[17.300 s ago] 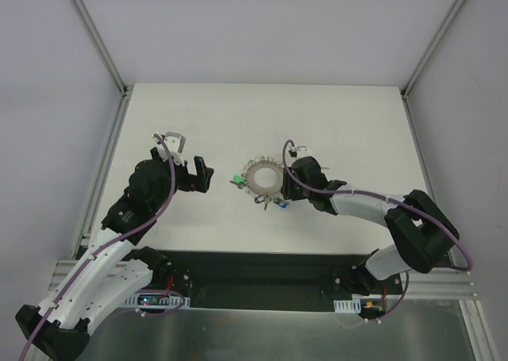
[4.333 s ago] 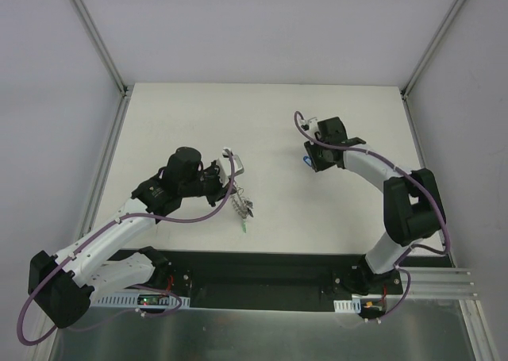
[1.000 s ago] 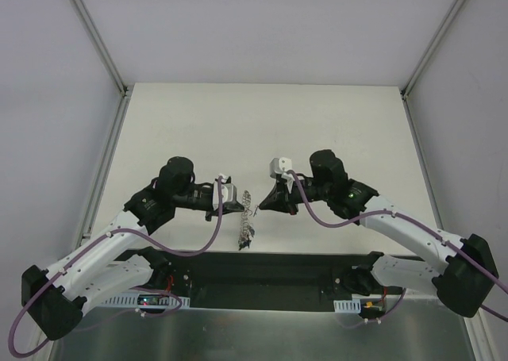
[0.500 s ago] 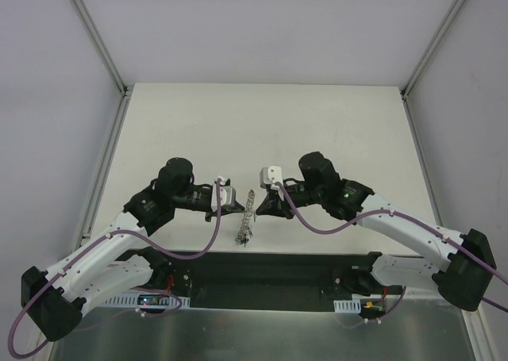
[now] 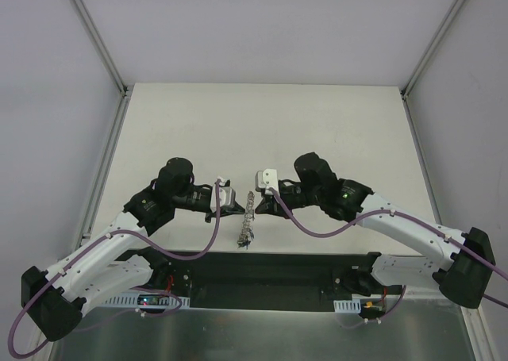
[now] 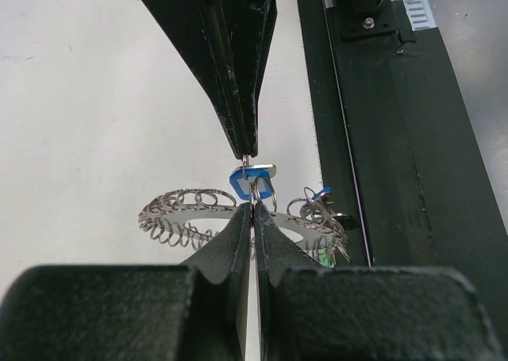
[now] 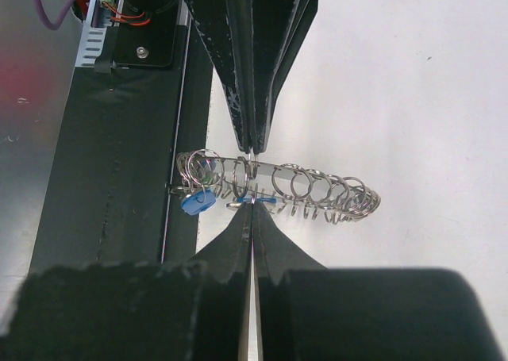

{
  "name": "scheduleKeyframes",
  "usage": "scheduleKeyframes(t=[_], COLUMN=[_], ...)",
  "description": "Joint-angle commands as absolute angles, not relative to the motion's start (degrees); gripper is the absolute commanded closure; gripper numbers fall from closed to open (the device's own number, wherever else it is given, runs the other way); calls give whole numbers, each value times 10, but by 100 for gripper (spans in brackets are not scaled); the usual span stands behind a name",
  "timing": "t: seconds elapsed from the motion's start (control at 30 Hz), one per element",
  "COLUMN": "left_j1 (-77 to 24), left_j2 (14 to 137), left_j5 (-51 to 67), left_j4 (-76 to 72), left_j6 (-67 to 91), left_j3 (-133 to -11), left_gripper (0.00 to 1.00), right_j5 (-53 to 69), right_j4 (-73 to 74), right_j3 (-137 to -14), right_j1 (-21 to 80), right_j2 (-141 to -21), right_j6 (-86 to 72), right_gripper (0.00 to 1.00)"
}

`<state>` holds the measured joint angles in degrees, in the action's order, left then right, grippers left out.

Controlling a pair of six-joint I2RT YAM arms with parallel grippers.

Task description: Put the keys on the keyring

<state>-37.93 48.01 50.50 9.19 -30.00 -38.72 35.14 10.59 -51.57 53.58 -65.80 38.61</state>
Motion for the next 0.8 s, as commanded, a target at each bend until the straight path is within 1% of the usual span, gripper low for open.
scheduleKeyframes(t=[0.0, 0.57, 0.77], left_j1=[-385, -386, -388], left_j2=[480, 491, 511], left_j5=[534, 533, 535], left_j4=[57, 55, 33], left_j6=[-301, -284, -278], left_j3=[-395, -399, -388], left_gripper=[100, 100, 100], right_j5=[351, 321, 304], right_j4=[107, 132, 129], right_j3=[-547, -557, -542], right_j1=[544, 562, 562], right_j2=[-656, -656, -661], right_j6=[405, 425, 419], right_gripper=[99, 99, 99])
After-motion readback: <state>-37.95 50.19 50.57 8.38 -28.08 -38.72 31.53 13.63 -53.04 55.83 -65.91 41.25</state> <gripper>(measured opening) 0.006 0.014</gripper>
